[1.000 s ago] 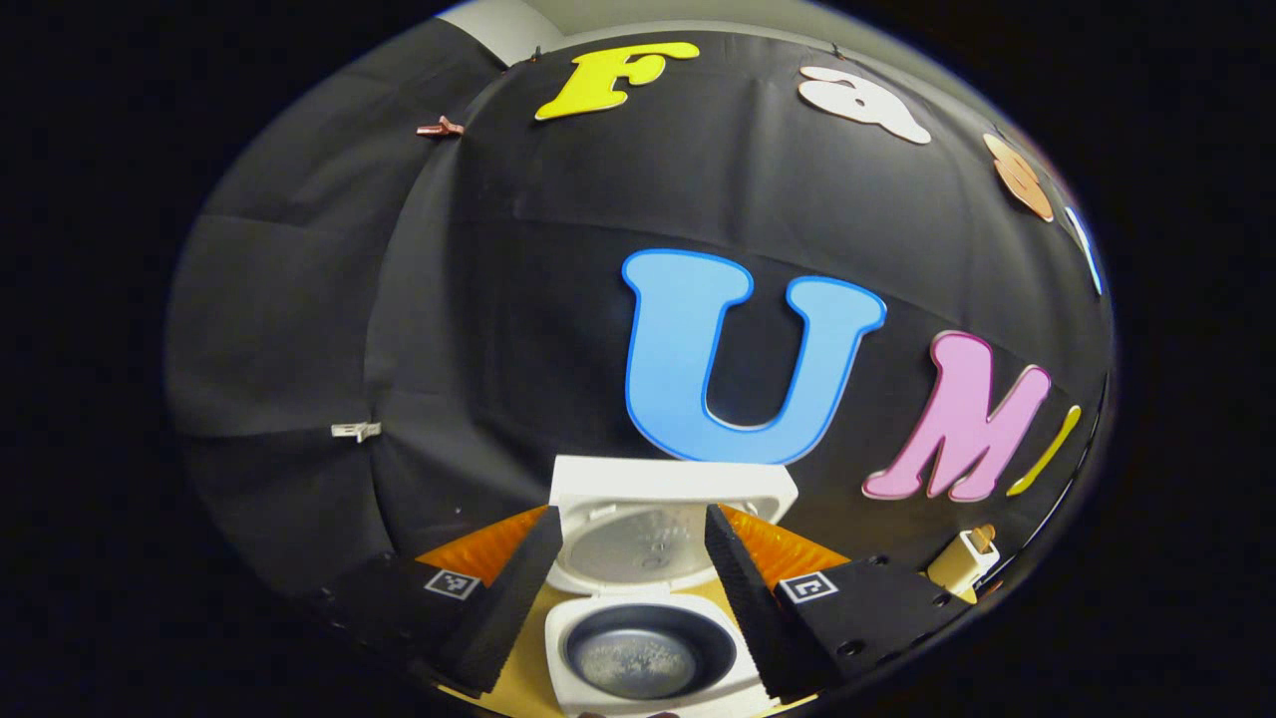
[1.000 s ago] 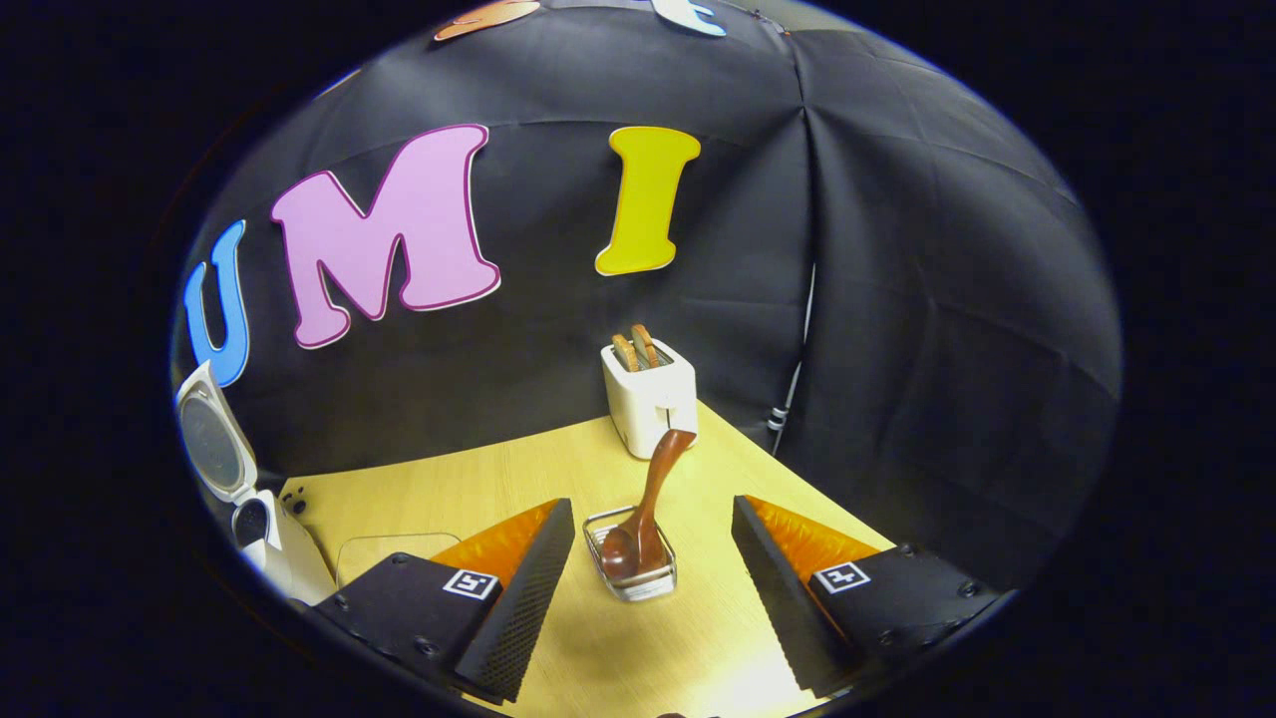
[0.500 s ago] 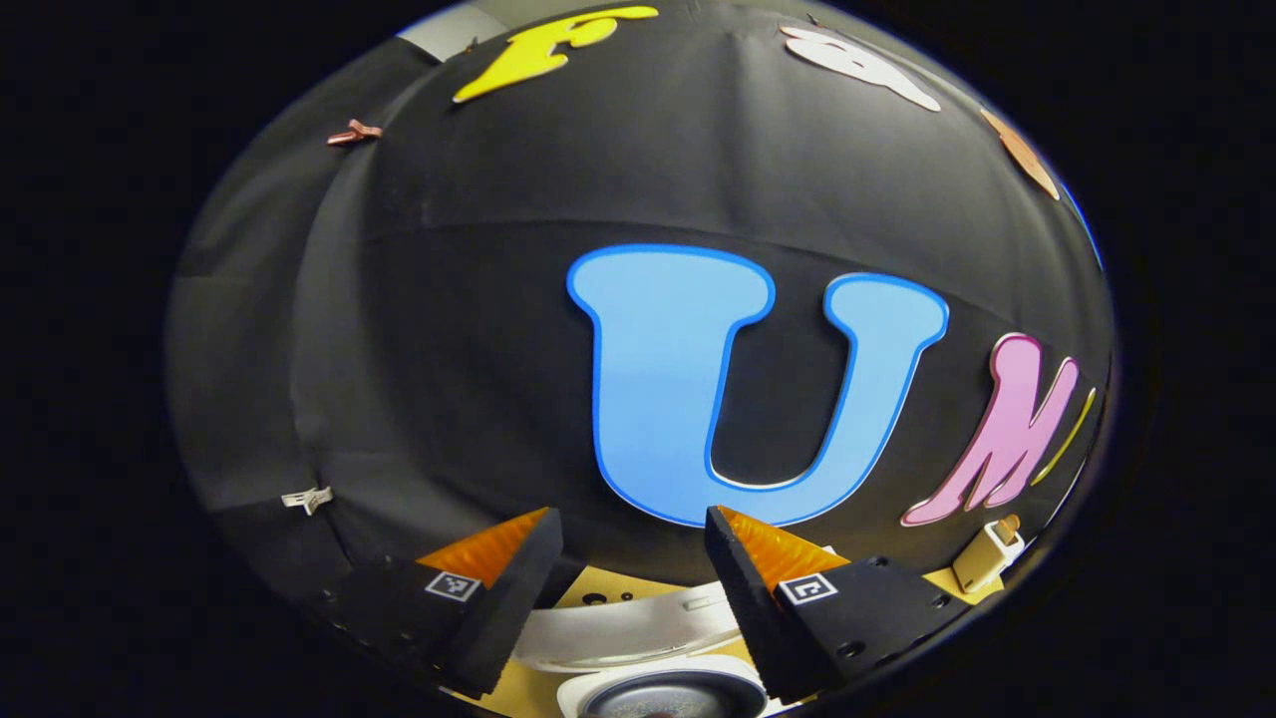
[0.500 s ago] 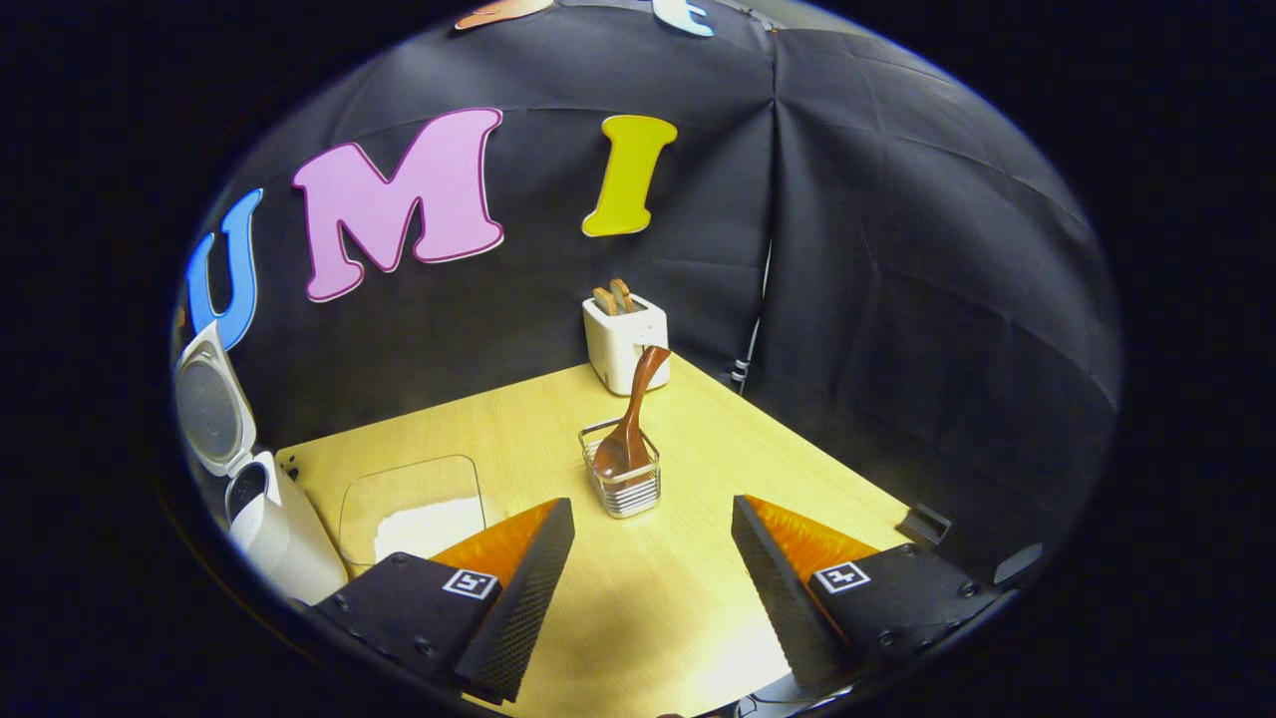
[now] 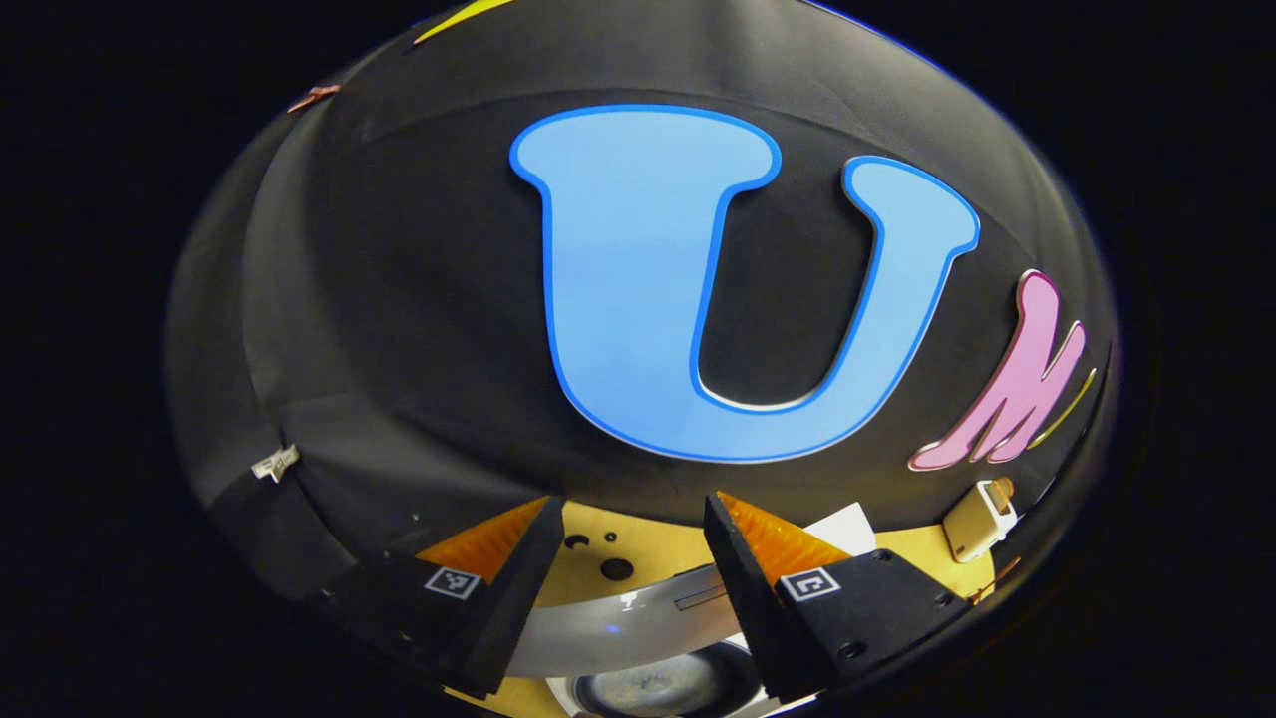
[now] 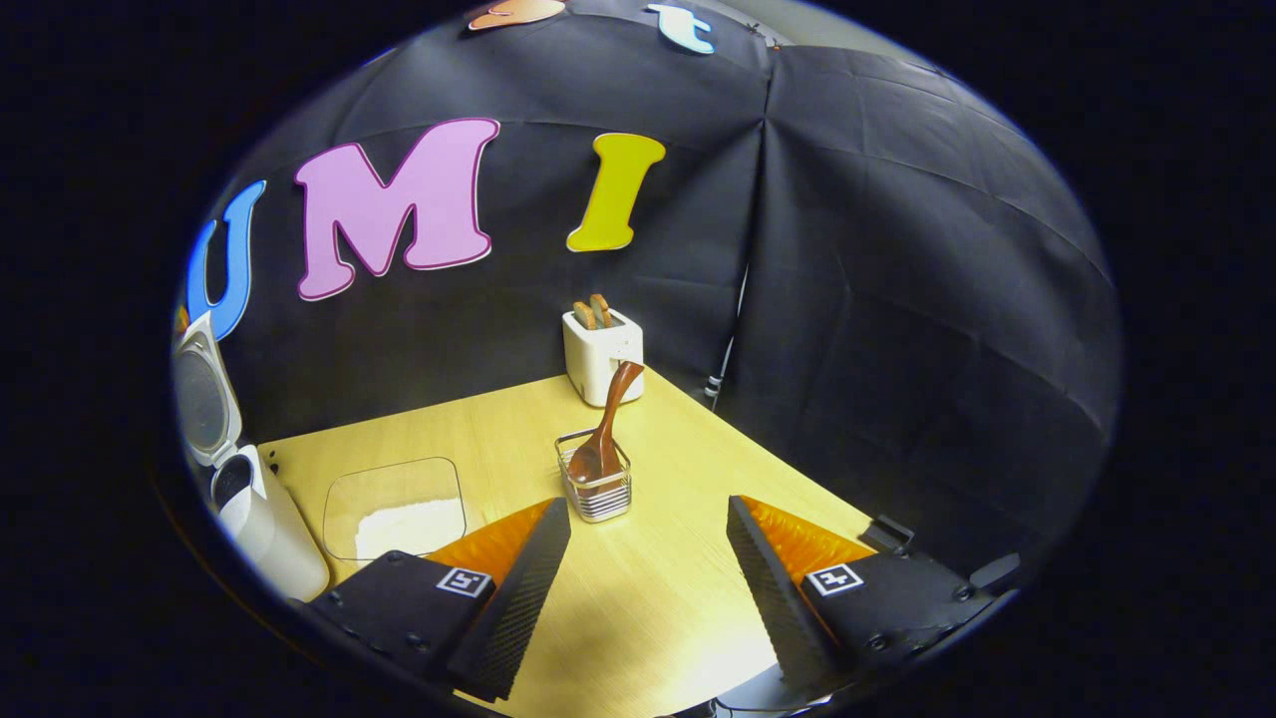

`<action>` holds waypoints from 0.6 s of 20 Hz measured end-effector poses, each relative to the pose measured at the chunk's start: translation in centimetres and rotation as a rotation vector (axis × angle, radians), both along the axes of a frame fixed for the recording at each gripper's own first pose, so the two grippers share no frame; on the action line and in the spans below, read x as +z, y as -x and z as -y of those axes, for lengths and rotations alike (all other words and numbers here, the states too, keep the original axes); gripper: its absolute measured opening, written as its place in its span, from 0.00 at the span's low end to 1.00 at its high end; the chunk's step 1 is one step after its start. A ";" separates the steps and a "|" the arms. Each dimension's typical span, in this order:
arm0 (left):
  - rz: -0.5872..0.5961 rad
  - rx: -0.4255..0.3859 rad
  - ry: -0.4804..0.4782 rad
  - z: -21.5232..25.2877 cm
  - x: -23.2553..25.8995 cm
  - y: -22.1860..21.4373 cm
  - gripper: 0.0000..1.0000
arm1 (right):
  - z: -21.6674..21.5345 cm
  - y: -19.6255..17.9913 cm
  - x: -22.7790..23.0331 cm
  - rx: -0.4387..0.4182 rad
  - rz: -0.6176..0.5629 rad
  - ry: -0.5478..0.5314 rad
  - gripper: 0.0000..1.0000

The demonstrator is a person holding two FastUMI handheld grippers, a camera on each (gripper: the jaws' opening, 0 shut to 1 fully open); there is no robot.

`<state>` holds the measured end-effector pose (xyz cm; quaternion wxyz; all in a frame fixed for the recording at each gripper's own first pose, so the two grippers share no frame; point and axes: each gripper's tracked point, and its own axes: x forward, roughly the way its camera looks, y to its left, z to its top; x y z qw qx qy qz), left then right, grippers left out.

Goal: Close the left gripper, press the button to open the rice cooker; take a wooden spoon from the chopstick holder with the right hand, scoop a spoonful of rice and pour it into the rice cooker, then put the wooden spoon back into the chopstick holder.

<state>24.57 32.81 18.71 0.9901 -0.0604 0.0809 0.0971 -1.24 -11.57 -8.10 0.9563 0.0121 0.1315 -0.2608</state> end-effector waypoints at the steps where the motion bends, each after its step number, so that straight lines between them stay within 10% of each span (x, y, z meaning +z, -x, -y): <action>1: -0.022 -0.009 0.022 0.9 -0.7 1.0 0.93 | -0.5 -0.4 -0.3 0.015 -0.002 -0.003 0.98; 12: -0.168 0.003 0.134 8.9 -13.1 8.5 0.94 | -7.7 -5.6 -2.3 0.343 -0.050 -0.010 0.98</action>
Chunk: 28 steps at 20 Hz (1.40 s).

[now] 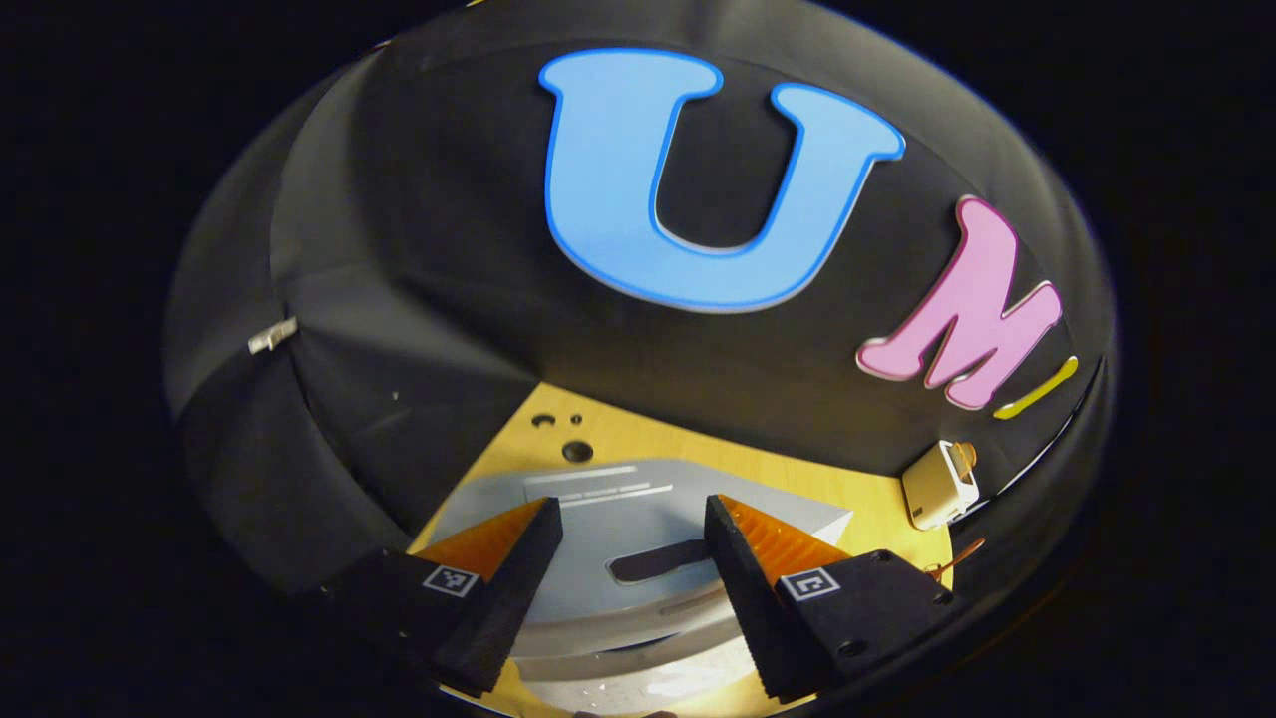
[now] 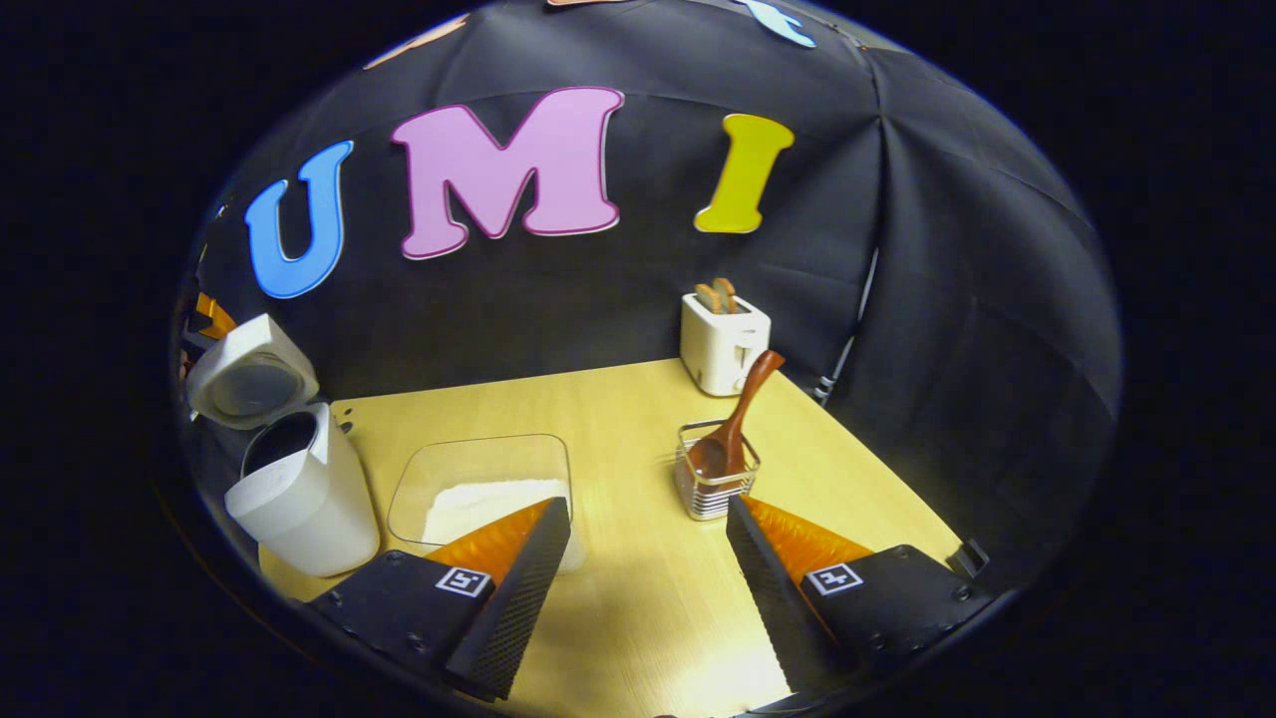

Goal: Close the left gripper, press the button to open the rice cooker; take a wooden spoon from the chopstick holder with the right hand, scoop a spoonful of rice and pour it into the rice cooker, then put the wooden spoon back into the chopstick holder.

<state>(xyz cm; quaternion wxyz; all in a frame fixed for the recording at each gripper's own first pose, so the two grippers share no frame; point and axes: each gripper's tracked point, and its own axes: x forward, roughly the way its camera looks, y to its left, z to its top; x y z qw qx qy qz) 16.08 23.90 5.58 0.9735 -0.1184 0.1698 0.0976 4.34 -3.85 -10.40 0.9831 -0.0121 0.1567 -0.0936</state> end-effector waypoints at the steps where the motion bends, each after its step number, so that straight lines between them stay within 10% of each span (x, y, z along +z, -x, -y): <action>1: -0.002 0.006 -0.020 0.4 -1.1 0.2 0.95 | -0.4 -0.3 -0.2 0.027 -0.005 0.002 0.98; 13: -0.223 0.078 -0.146 3.2 -11.9 3.0 0.96 | -0.5 -0.8 -2.3 0.159 -0.075 -0.017 0.98; 28: 0.034 0.097 -0.235 4.0 -10.5 3.1 0.95 | -1.5 -0.7 -2.0 0.213 -0.075 -0.015 0.99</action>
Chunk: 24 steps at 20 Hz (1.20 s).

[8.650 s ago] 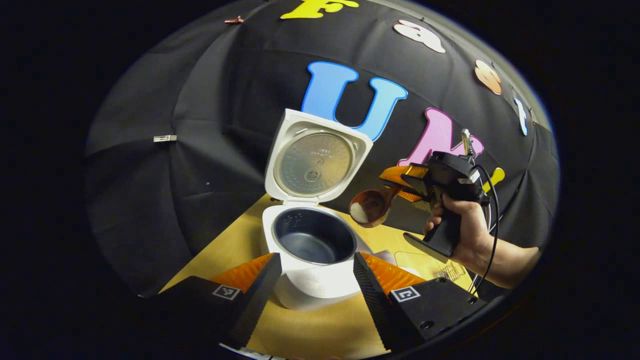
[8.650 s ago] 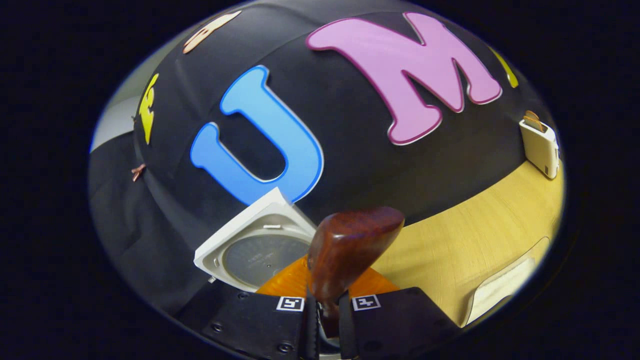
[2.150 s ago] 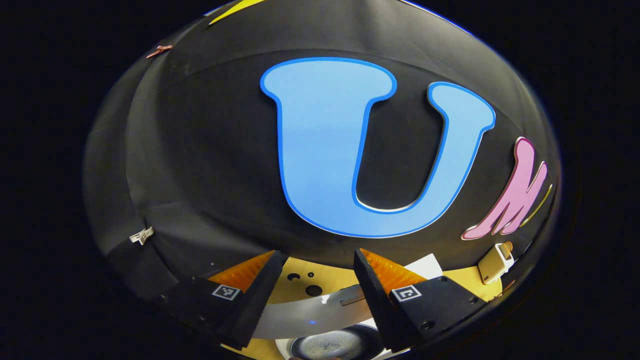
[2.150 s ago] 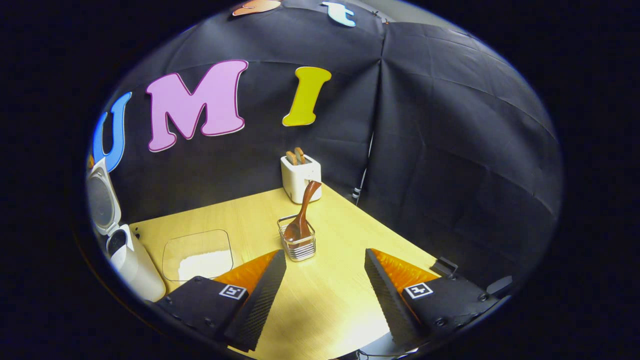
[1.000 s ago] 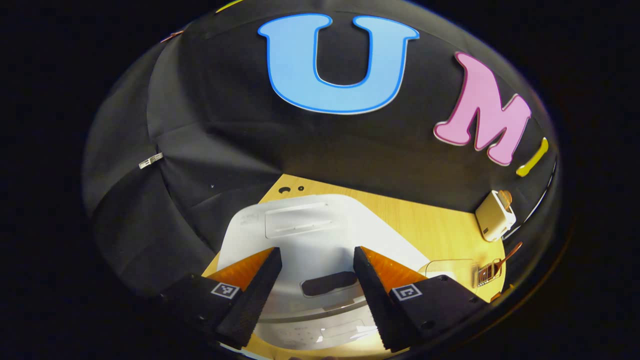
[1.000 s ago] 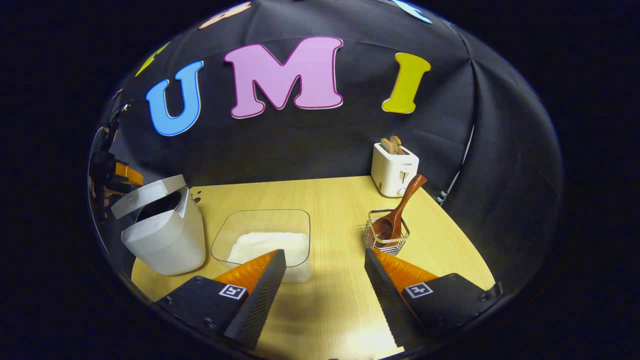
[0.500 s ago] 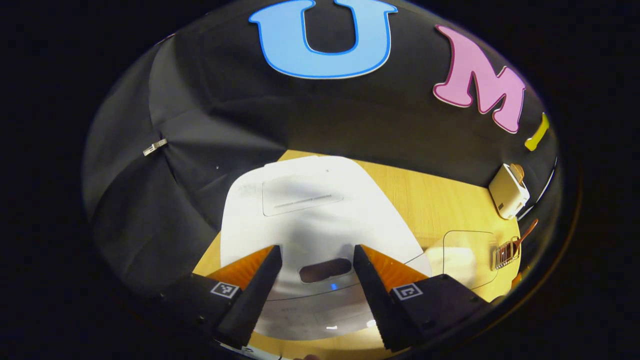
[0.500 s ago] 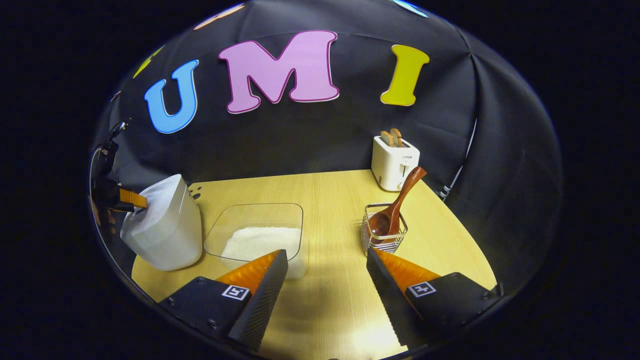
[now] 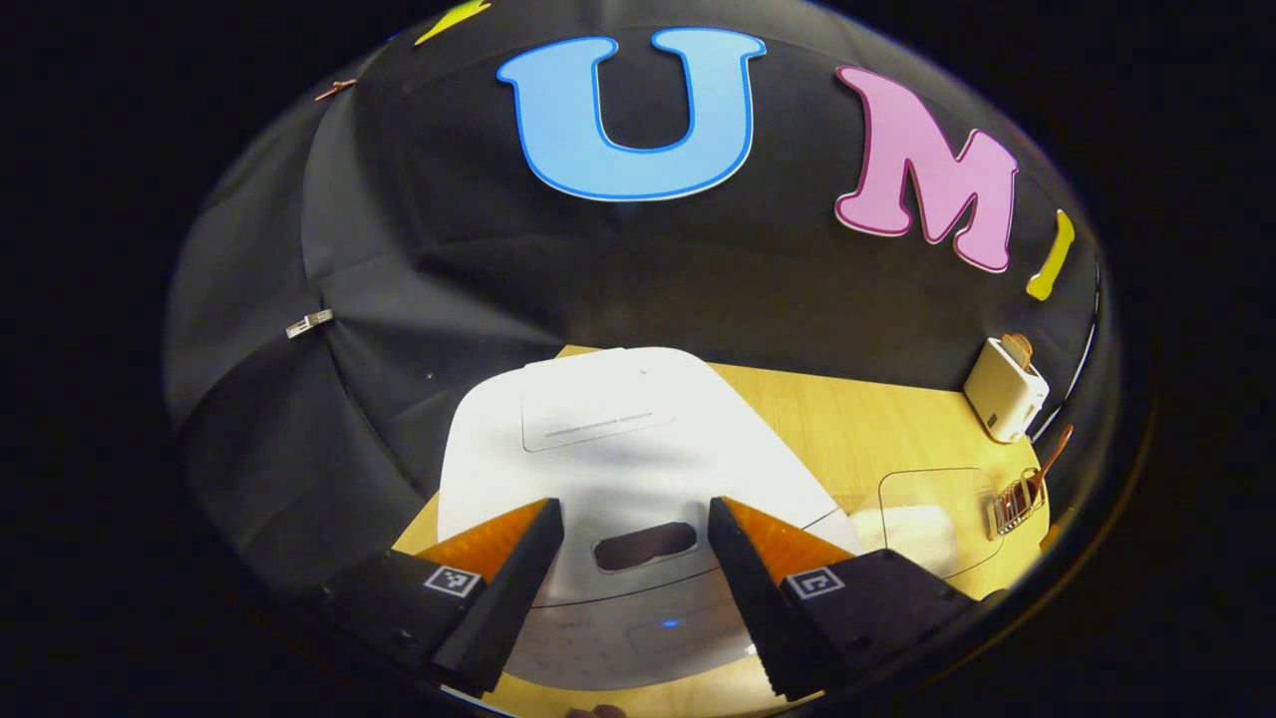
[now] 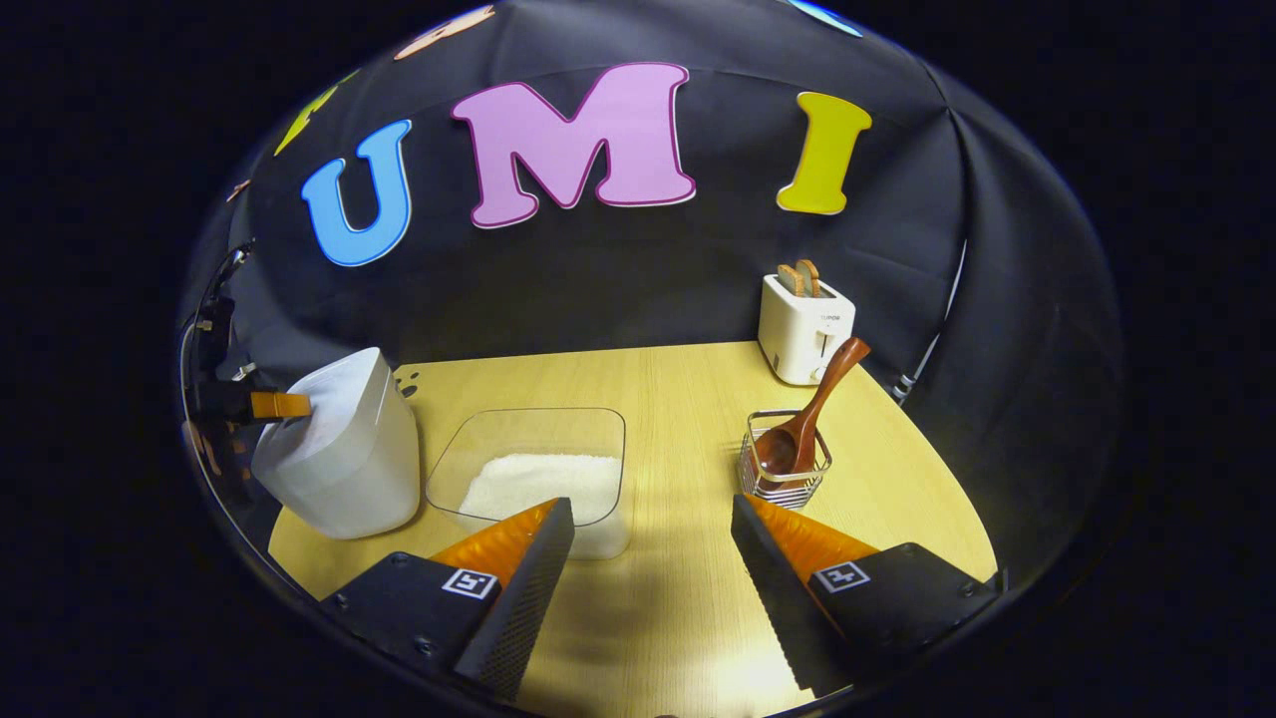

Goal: Close the left gripper, press the button to open the rice cooker; take a wooden spoon from the chopstick holder with the right hand, scoop a spoonful of rice and pour it into the rice cooker, then put the wooden spoon back into the chopstick holder.

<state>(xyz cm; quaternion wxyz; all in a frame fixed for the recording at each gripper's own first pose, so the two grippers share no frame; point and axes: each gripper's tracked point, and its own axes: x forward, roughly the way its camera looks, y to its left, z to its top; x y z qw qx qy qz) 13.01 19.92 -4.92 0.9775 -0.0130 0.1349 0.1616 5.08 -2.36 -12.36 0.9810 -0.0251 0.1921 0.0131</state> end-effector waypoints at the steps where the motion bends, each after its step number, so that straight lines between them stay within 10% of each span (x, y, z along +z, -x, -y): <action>1: 0.030 0.000 -0.009 0.1 0.8 0.3 0.94 | 0.0 0.1 0.2 0.005 0.004 0.004 0.99; 11: 0.319 0.012 -0.083 6.0 10.5 7.9 0.95 | 0.6 0.6 5.0 0.023 0.088 -0.019 0.98; 24: 0.310 -0.130 -0.007 21.0 5.7 13.6 0.95 | 0.5 4.6 7.7 0.218 0.122 0.008 0.98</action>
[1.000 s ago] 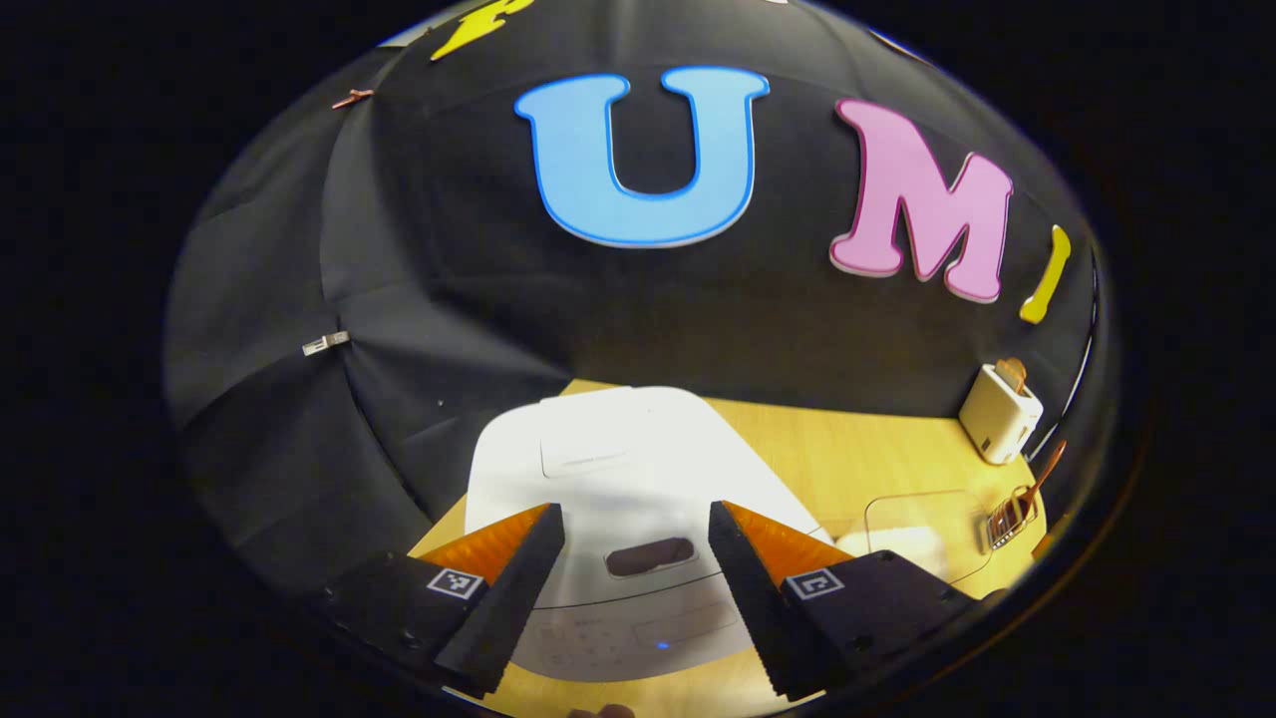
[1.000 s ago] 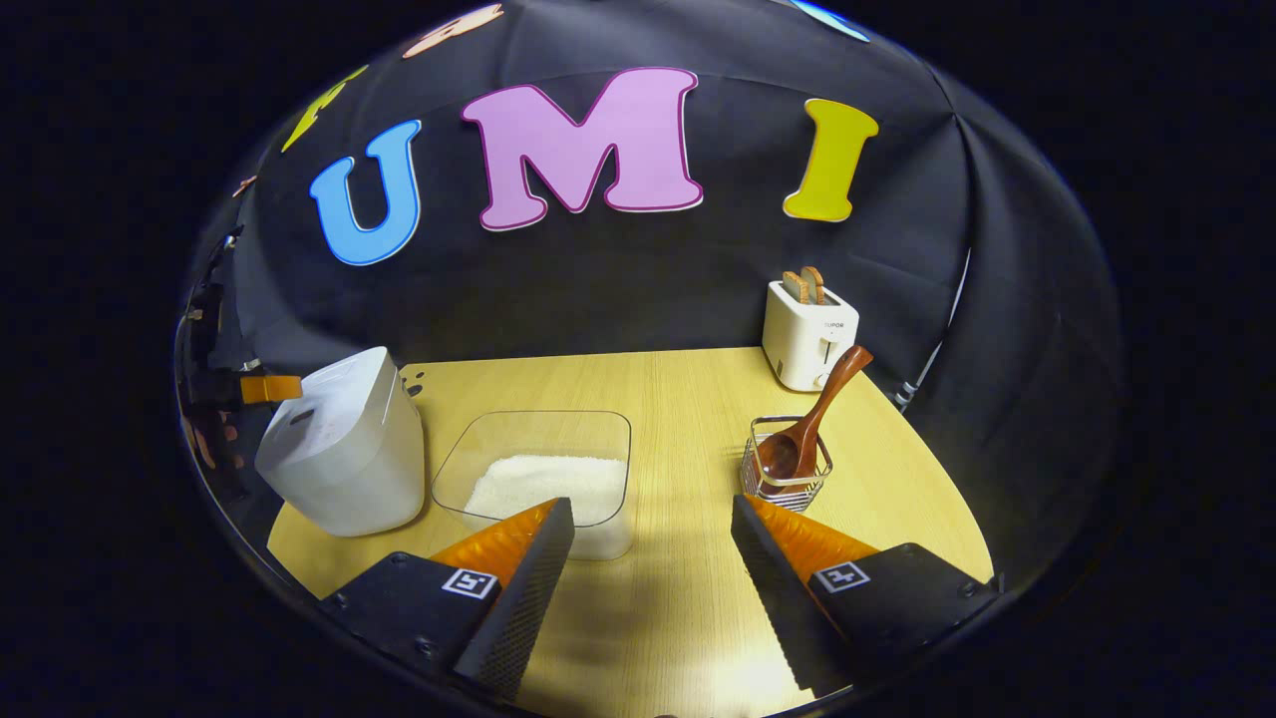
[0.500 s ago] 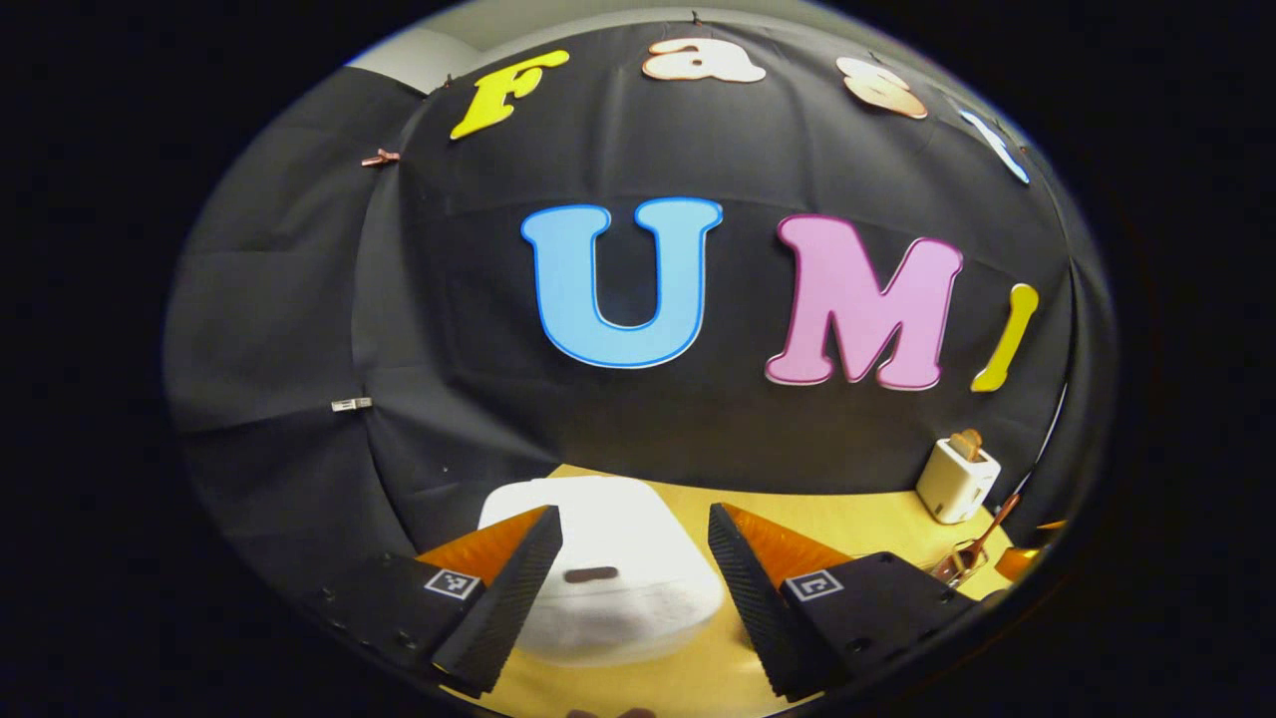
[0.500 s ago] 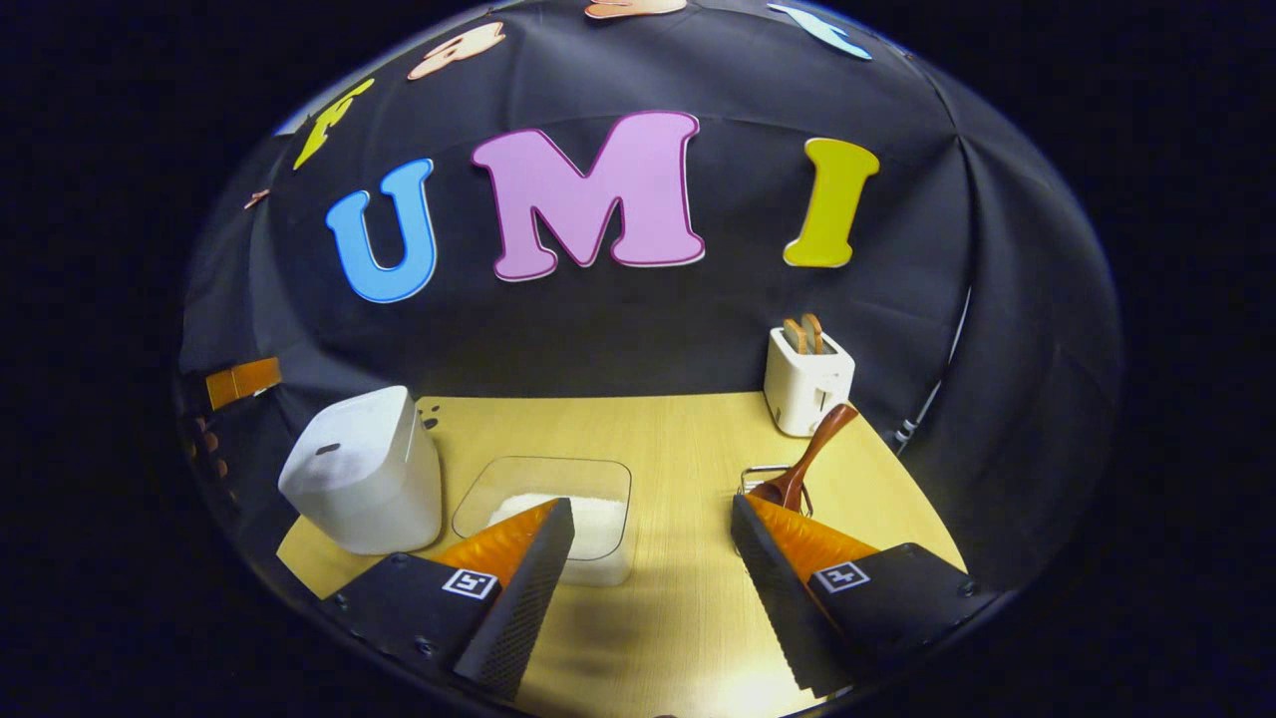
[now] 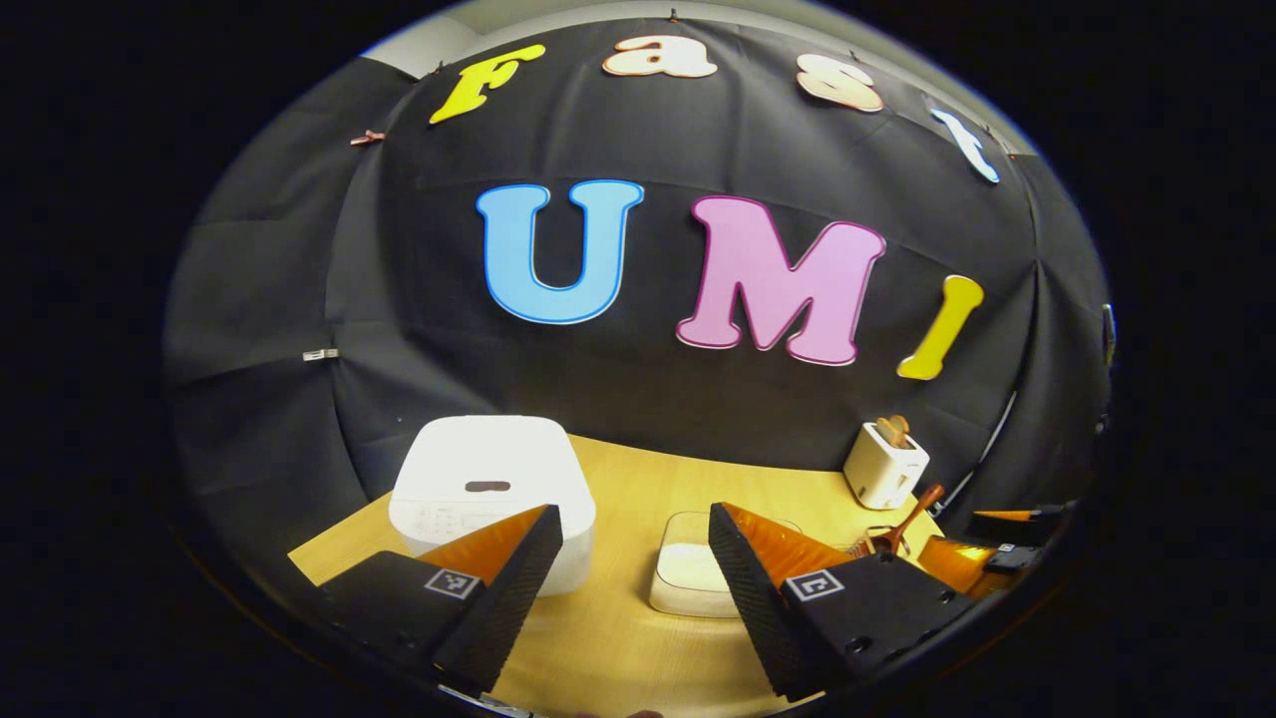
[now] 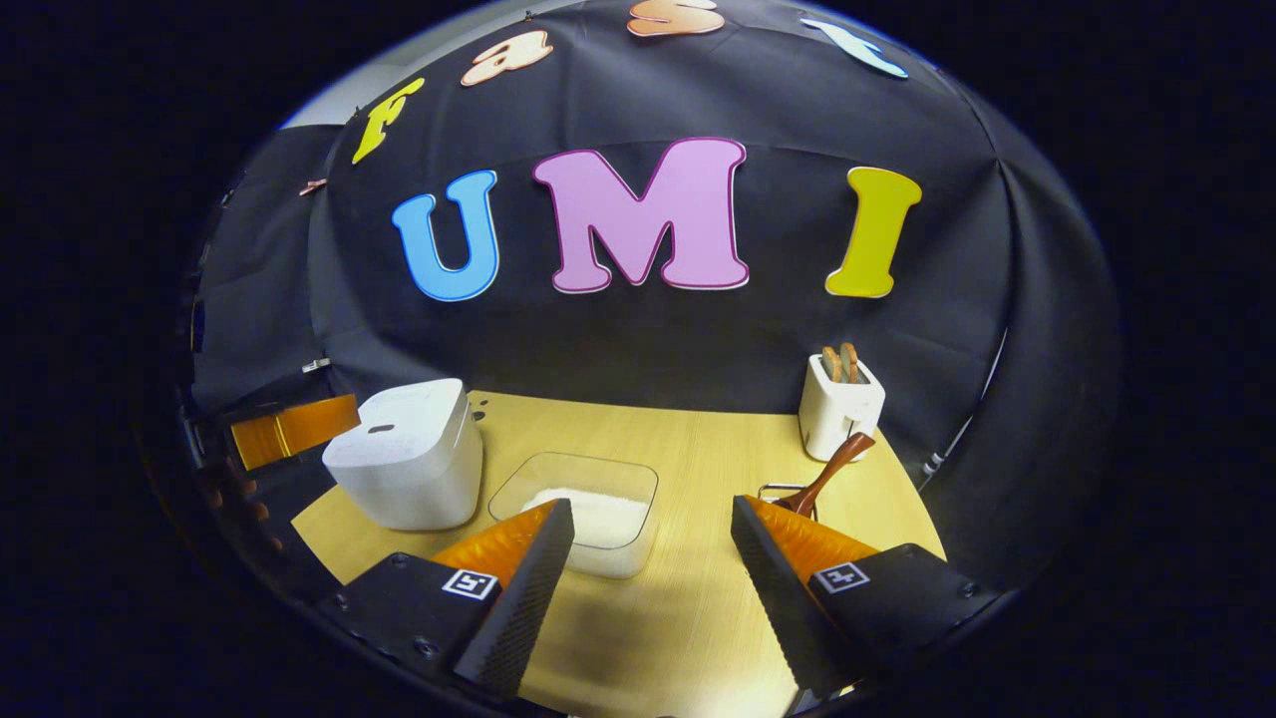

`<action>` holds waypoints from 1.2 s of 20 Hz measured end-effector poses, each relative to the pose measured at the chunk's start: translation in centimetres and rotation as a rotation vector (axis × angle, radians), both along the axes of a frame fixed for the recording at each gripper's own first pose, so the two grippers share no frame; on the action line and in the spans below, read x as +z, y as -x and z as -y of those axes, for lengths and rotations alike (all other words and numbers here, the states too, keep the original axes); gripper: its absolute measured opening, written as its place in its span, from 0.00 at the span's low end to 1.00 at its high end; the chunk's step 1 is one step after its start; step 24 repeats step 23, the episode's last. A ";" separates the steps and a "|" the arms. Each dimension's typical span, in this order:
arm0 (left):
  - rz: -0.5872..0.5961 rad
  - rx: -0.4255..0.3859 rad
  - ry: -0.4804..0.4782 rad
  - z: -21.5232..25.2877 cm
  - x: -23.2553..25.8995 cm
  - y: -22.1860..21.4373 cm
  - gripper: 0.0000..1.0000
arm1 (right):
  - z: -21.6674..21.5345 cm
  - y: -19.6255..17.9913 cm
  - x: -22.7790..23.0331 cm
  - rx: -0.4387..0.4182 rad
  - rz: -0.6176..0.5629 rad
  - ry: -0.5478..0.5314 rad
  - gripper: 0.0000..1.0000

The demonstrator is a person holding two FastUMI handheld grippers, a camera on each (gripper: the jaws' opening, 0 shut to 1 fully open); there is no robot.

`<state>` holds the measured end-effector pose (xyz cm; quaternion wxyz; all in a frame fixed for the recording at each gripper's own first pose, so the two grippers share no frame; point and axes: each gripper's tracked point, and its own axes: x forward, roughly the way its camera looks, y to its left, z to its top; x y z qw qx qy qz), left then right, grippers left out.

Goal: Close the left gripper, press the button to open the rice cooker; take a wooden spoon from the chopstick holder with the right hand, scoop a spoonful of rice and pour it into the rice cooker, then put the wooden spoon back into the chopstick holder.

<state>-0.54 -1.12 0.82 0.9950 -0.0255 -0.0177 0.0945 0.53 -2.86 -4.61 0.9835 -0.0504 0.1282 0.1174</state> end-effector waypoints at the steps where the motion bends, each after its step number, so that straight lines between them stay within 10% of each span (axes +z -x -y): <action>1: 0.010 -0.015 -0.019 -0.2 0.2 0.4 0.95 | 0.2 0.1 0.1 -0.021 0.008 -0.003 0.99; 9: 0.066 -0.105 -0.090 -3.5 -0.1 3.8 0.95 | -0.6 2.8 1.5 -0.198 0.127 -0.044 0.98; 24: 0.070 -0.156 -0.054 -6.4 1.4 6.9 0.95 | -5.6 5.1 6.5 -0.094 0.192 -0.038 0.98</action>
